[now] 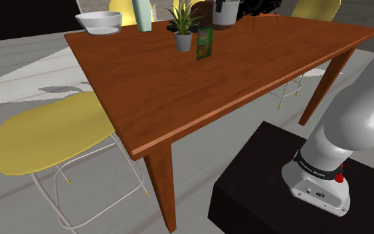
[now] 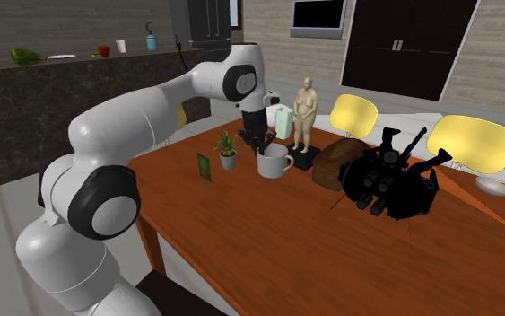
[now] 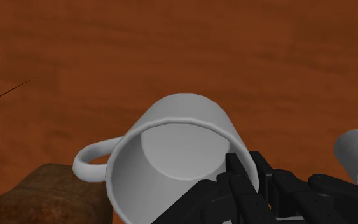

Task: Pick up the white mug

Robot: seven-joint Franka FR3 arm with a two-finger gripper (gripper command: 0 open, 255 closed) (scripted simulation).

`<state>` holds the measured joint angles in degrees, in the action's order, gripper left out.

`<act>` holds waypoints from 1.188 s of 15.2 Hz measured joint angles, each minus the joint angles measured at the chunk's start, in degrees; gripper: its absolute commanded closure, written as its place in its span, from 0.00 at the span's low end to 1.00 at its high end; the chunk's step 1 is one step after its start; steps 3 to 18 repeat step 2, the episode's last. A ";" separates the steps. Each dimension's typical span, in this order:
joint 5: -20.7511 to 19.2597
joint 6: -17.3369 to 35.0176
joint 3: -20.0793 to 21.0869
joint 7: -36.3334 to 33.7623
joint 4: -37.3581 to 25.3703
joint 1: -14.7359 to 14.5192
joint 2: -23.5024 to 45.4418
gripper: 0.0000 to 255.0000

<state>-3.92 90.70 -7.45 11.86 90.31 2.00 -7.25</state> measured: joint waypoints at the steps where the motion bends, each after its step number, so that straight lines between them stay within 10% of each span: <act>1: 0.04 -0.89 0.01 0.03 -1.23 -0.01 0.34 1.00; 18: 0.07 -1.41 0.00 0.08 -1.98 -0.01 0.57 1.00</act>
